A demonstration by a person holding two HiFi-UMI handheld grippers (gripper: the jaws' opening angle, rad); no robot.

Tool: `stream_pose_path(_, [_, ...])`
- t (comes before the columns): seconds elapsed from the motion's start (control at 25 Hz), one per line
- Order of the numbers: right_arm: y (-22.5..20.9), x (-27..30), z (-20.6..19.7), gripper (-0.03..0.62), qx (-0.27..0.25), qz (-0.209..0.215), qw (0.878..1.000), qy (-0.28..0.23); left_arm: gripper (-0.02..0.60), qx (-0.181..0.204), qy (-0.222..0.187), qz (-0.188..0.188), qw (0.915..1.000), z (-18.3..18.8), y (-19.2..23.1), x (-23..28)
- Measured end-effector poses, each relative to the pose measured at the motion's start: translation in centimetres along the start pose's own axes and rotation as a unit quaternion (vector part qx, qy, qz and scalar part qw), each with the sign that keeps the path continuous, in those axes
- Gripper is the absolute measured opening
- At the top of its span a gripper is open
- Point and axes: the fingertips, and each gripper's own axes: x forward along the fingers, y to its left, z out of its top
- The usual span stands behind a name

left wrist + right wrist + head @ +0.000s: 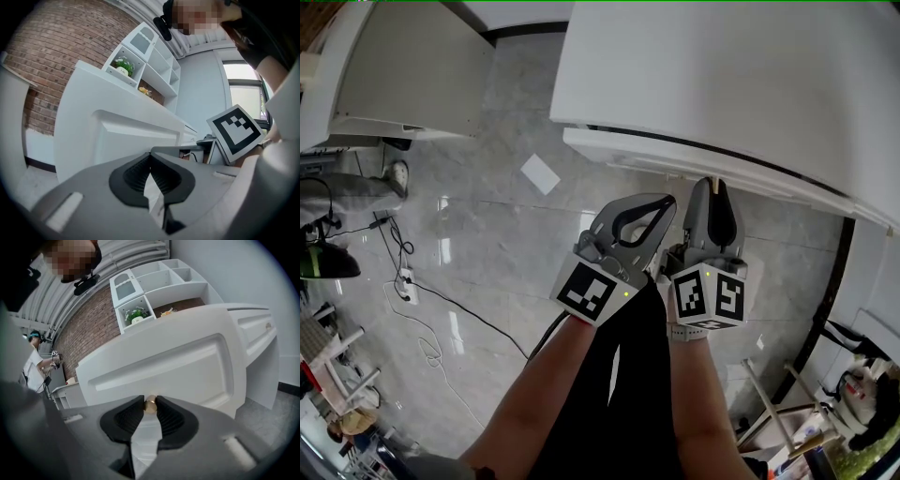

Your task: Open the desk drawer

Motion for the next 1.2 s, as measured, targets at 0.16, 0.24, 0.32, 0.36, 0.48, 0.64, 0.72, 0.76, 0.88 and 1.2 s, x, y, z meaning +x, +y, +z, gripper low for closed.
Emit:
stream_pose_path(0.16, [0.1,-1.0,-0.5,0.083,-0.001,0.0,1.0,-0.001,0.003,0.001,-0.002,-0.005,1.0,-0.2,-0.6,-0.7])
stream_pose_path(0.24, [0.1,-1.6,-0.6,0.083,-0.001,-0.001,1.0,-0.002,0.003,0.004,-0.002,-0.008,1.0,-0.3,-1.0,-1.1])
stream_pose_path(0.32, [0.1,-2.2,-0.7,0.083,-0.001,-0.002,1.0,-0.003,0.003,0.007,0.0,-0.012,0.9999,-0.5,-1.4,-1.5])
stream_pose_path(0.36, [0.1,-2.5,-0.8,0.083,0.0,-0.002,1.0,-0.003,0.003,0.009,0.003,-0.013,0.9999,-0.6,-1.6,-1.6])
stream_pose_path(0.48, [0.3,-3.3,-1.0,0.083,0.001,0.0,1.0,-0.004,0.003,0.011,0.008,-0.015,0.9998,-0.7,-1.8,-1.9])
stream_pose_path(0.64, [0.6,-4.6,-1.4,0.083,0.001,-0.001,1.0,-0.006,0.003,0.016,0.008,-0.019,0.9997,-0.6,-1.8,-2.0])
stream_pose_path(0.72, [0.7,-5.4,-1.6,0.083,0.003,-0.002,1.0,-0.007,0.003,0.018,0.008,-0.022,0.9996,-0.7,-2.0,-2.3])
stream_pose_path(0.76, [0.7,-5.8,-1.7,0.083,0.003,-0.002,1.0,-0.007,0.011,0.019,0.009,-0.023,0.9995,-0.7,-2.1,-2.4])
stream_pose_path(0.88, [0.8,-6.9,-2.1,0.083,0.005,-0.002,1.0,-0.01,0.015,0.014,0.012,-0.024,0.9995,-1.2,-2.7,-2.9])
stream_pose_path(1.2, [1.2,-9.1,-2.6,0.083,0.005,0.005,1.0,-0.013,0.003,0.005,0.01,-0.017,0.9998,-1.9,-3.7,-4.1])
